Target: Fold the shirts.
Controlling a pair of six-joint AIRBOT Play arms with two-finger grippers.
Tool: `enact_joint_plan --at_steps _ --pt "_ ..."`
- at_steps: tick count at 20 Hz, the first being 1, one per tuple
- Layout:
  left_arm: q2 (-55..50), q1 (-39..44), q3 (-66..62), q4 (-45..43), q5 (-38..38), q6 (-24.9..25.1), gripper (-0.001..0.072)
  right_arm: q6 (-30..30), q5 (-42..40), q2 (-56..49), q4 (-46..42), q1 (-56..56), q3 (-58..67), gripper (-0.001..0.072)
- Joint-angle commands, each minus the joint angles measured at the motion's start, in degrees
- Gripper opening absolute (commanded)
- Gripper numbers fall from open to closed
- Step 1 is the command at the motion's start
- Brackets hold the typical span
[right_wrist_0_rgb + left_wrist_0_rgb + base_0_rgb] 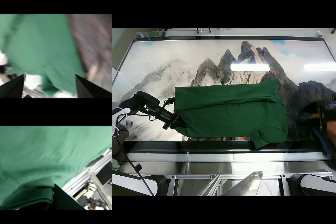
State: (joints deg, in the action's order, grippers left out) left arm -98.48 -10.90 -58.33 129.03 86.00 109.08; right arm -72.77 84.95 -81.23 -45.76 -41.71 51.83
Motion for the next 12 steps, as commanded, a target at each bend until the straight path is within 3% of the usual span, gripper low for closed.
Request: enact_joint_plan --at_steps 1,6,12 --pt "0.04 -1.27 -0.09 -0.04 0.52 0.02 0.0021 -6.36 -4.87 6.64 -9.25 0.24 -12.72 0.0702" --pt "0.04 -1.27 -0.09 -0.04 0.52 0.04 0.0021 -6.34 -13.62 6.8 -8.59 7.63 -21.46 0.0701" --pt "0.04 -1.27 -0.09 -0.04 0.57 0.24 0.0021 -3.04 -13.99 6.82 0.98 20.11 -21.92 0.0693"
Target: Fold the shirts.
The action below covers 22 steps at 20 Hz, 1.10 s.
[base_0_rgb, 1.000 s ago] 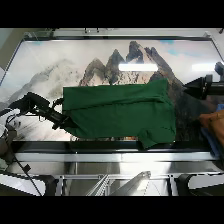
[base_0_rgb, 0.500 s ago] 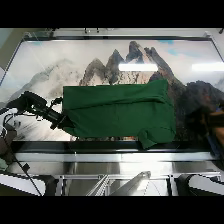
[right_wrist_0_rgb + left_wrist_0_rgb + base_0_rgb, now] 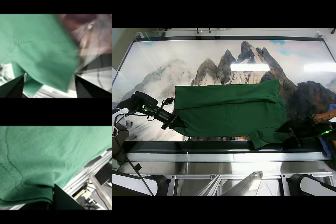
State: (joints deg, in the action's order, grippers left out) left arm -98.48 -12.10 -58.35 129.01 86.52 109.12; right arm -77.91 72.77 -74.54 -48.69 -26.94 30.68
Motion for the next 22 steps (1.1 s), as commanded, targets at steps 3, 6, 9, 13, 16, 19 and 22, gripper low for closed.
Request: enact_joint_plan --at_steps 3,6,9,13,16,19,22 --pt "0.04 -0.07 -0.07 -0.04 0.07 0.39 0.0022 6.84 0.83 0.31 6.36 7.1 -0.7 0.0253" --pt "0.04 -0.07 -0.07 -0.02 0.13 0.39 0.0022 8.57 5.35 0.31 6.62 7.04 -0.68 0.0237" --pt "0.04 -0.09 -0.15 0.02 4.22 1.51 0.0022 12.9 13.57 2.21 12.52 7.02 -0.63 0.0026" --pt "0.04 -1.27 -1.97 0.02 10.47 3.06 0.0021 14.51 25.05 5.81 18.29 6.82 2.25 0.0028" --pt "0.26 -4.04 -5.31 0.0 12.07 2.86 0.0021 14.32 26.62 6.14 19.45 3.82 3.3 0.0029" --pt "0.57 -7.19 -7.06 -0.04 12.04 2.71 0.0021 14.36 20.81 5.92 19.58 -0.85 3.32 0.0029" --pt "0.24 -9.84 -7.28 -0.04 11.91 2.71 0.0021 15.02 13.05 3.98 19.61 -3.13 3.32 0.0029"
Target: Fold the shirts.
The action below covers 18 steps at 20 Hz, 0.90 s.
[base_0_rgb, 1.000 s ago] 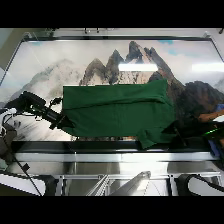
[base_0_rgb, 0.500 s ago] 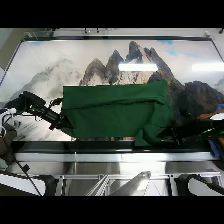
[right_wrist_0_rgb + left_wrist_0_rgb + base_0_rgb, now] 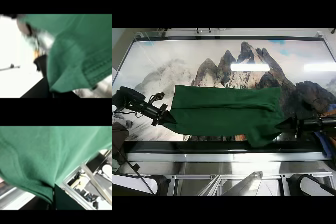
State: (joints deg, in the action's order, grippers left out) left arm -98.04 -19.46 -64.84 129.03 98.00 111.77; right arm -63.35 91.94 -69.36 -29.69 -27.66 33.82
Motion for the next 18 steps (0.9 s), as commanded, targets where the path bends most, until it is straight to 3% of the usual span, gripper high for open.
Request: enact_joint_plan --at_steps 1,8,18 --pt "-0.68 -3.13 -0.79 -0.09 0.37 0.07 0.002 0.55 -7.65 -2.43 0.92 -2.4 0.17 0.0029" --pt "-2.08 -3.69 -0.79 -0.09 -0.44 -0.13 0.002 9.42 -10.43 -11.28 9.2 -2.36 0.17 0.0029" --pt "-2.49 -0.61 -6.12 3.76 -3.98 -0.42 0.002 11.8 -21.94 -13.53 16.61 -2.16 2.08 0.003"
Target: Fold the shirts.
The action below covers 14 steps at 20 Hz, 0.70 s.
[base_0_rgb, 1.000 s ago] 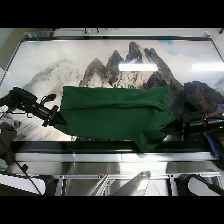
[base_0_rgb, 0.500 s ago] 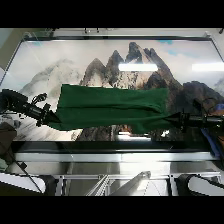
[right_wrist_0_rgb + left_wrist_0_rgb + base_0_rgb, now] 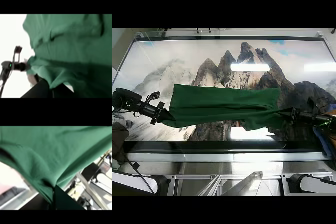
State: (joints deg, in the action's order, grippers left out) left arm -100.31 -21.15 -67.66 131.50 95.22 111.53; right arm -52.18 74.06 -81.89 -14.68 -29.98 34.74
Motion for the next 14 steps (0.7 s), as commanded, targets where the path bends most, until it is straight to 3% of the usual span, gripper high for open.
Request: enact_joint_plan --at_steps 1,4,7,14 --pt "-0.22 1.53 -5.9 1.49 -1.7 -0.2 0.002 1.29 -4.37 -1.4 2.27 0.22 1.86 0.003" --pt "-1.68 2.86 -14.08 1.53 -3.48 -2.45 0.0021 1.49 -6.19 -2.62 3.93 0.22 3.67 0.0029" --pt "-7.89 3.13 -21.33 1.62 -2.01 -7.98 0.0021 1.7 -9.22 -4.44 4.07 1.49 5.79 0.003" --pt "-19.58 6.25 -34.58 1.64 -0.44 -11.13 0.0025 6.01 -16.81 -11.21 7.87 8.31 10.84 0.003"
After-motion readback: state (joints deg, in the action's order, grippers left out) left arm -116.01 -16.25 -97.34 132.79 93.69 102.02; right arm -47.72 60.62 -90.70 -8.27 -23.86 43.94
